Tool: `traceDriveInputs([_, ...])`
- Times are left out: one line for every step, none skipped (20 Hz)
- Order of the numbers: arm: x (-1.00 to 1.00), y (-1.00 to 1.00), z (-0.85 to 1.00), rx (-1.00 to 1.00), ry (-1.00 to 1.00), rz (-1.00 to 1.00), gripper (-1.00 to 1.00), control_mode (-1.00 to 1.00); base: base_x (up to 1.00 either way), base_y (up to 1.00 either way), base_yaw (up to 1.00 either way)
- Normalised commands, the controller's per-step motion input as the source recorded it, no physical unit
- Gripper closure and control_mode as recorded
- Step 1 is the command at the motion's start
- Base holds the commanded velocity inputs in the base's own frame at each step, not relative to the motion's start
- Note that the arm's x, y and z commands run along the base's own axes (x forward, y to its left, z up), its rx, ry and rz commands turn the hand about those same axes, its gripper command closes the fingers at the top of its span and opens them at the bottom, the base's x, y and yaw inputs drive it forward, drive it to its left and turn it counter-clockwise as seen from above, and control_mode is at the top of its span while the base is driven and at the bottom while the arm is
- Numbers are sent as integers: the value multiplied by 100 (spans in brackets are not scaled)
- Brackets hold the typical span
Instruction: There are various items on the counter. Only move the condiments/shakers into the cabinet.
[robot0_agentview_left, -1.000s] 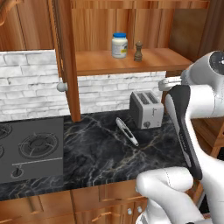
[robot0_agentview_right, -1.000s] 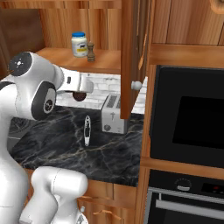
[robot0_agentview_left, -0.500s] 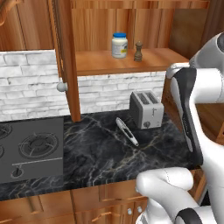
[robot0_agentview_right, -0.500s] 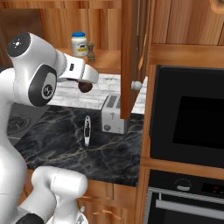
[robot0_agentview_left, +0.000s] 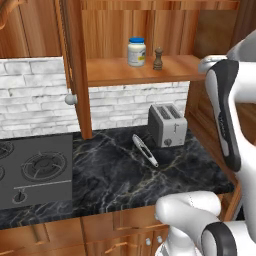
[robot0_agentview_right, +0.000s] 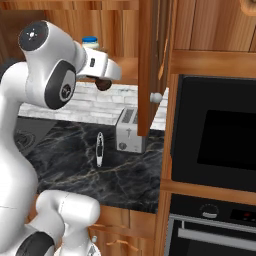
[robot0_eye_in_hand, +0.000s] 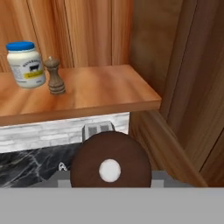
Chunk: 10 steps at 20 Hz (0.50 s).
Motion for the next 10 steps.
traceDriveInputs([30,-16,22,10,0,7,100,-100,0,0,0])
traceDriveInputs([36,-11,7,5,0,5,100,-100,0,0,0])
traceDriveInputs([39,-7,0,0,0,3,100,-100,0,0,0])
traceDriveInputs([40,0,0,0,0,2,100,-100,0,0,0])
traceDriveInputs([44,0,0,0,0,1,100,-100,0,0,0])
traceDriveInputs([50,0,0,0,0,1,100,-100,0,0,0])
traceDriveInputs([54,0,0,0,0,0,100,-100,0,0,0])
traceDriveInputs([57,0,0,0,0,0,100,-100,0,0,0])
traceDriveInputs([60,0,0,0,0,0,100,-100,0,0,0])
traceDriveInputs([63,0,0,0,0,0,100,-100,0,0,0])
